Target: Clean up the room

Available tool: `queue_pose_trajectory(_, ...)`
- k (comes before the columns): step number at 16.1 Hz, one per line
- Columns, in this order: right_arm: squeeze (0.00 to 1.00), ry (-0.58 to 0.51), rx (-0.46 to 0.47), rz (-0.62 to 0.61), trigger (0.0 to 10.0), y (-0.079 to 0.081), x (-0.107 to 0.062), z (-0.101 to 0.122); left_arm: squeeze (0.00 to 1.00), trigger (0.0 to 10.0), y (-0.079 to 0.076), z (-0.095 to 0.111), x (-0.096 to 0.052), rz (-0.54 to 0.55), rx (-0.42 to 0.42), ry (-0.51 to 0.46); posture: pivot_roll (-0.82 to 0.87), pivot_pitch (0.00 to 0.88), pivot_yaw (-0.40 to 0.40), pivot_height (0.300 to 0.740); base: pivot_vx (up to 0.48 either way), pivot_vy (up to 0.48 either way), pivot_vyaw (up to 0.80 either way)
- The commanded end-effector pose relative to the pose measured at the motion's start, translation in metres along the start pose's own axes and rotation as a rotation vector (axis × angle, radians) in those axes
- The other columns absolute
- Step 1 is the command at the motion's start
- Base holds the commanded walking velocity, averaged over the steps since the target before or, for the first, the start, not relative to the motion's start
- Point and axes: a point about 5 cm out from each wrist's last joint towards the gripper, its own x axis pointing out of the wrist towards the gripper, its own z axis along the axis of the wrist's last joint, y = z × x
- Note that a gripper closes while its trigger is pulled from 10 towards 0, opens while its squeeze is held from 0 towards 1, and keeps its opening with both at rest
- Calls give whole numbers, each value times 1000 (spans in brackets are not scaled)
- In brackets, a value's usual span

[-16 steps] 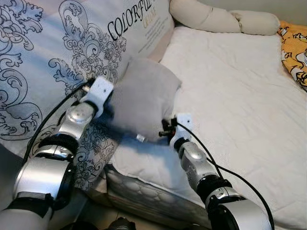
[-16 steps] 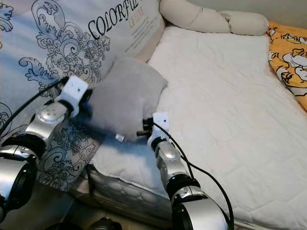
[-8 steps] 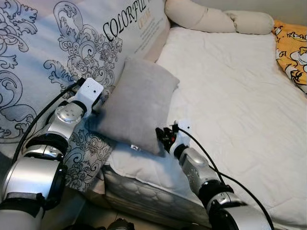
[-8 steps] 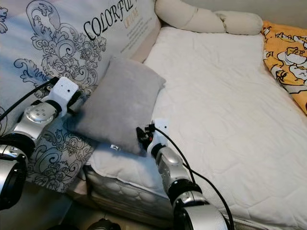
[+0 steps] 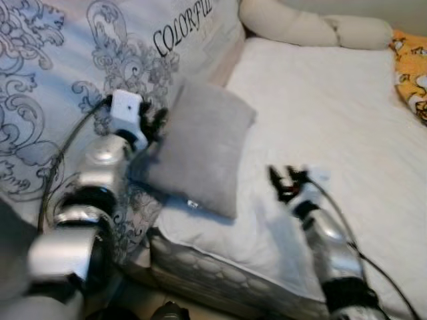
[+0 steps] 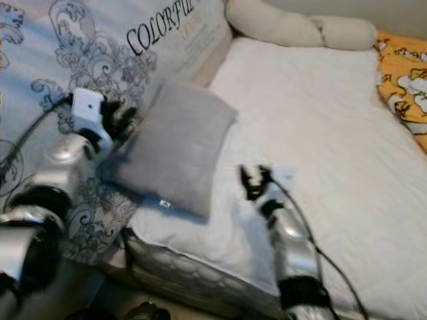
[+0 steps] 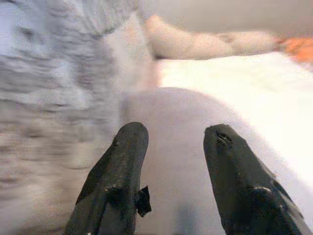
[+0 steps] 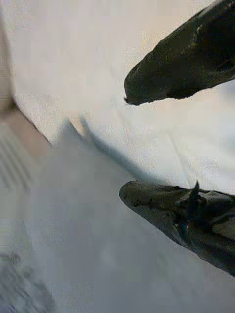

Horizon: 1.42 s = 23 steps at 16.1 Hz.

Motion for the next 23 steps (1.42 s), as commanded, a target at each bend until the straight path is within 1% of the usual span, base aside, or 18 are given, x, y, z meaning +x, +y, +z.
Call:
queue_pose_trajectory(1, 0, -18, -57, -41, 10000, -5, -4, 10, 0, 10000, -10, -5, -3, -30, -39, -9, -71, 0, 49, 740, 0, 0, 0)
queue_pose_trajectory(3, 0, -42, -106, -90, 10000, -11, -14, 22, 0, 10000, -38, -22, -16, -93, -7, -8, -79, 0, 45, 740, 0, 0, 0)
queue_pose_trajectory(4, 0, -66, -102, -131, 10000, -13, -23, 32, 0, 10000, -56, -33, -30, -114, 0, -6, -83, 0, 38, 740, 0, 0, 0)
queue_pose_trajectory(5, 0, -71, -101, -141, 10000, -11, -26, 35, 0, 10000, -64, -38, -37, -119, 2, 0, -83, 0, 26, 740, 0, 0, 0)
queue_pose_trajectory(6, 0, -64, -128, -147, 10000, -5, -32, 38, 0, 10000, -72, -43, -50, -101, -9, 8, -81, 0, 16, 740, 0, -322, 0)
queue_pose_trajectory(7, 0, -45, -160, -129, 10000, 1, -35, 37, 0, 10000, -75, -48, -59, -82, -17, 26, -71, 0, -4, 740, 0, -480, 0)
queue_pose_trajectory(8, 0, -19, -200, -125, 10000, 6, -38, 35, 0, 10000, -78, -52, -73, -67, 8, 54, -63, 0, -14, 740, 0, -480, 0)
queue_pose_trajectory(10, 0, -1, -191, -127, 10000, 6, -39, 32, 0, 10000, -79, -54, -79, -59, 19, 65, -58, 0, -18, 740, 0, -480, 0)
queue_pose_trajectory(12, 0, 44, -128, -126, 10000, 11, -46, 27, 0, 10000, -82, -52, -89, -43, 40, 90, -45, 0, -23, 740, 0, -480, -328)
queue_pose_trajectory(15, 0, 62, -114, -124, 10000, 14, -49, 26, 0, 10000, -82, -48, -91, -30, 54, 98, -45, 0, -18, 740, 0, -480, -752)
queue_pose_trajectory(16, 0, 73, -135, -132, 10000, 15, -50, 25, 0, 10000, -81, -44, -92, -24, 57, 104, -46, 0, -11, 740, 0, -480, 0)
queue_pose_trajectory(18, 0, 100, -162, -145, 10000, 11, -48, 23, 0, 10000, -81, -41, -91, -11, 55, 105, -46, 0, -9, 740, 0, -480, 0)
queue_pose_trajectory(20, 0, 155, -132, -155, 10000, 3, -47, 19, 0, 10000, -81, -39, -92, 20, 37, 114, -48, 0, -5, 740, 0, -480, 0)
queue_pose_trajectory(23, 0, 174, -112, -190, 10000, -7, -47, 17, 0, 10000, -81, -38, -90, 23, 41, 124, -49, 0, -1, 740, 0, -480, 0)
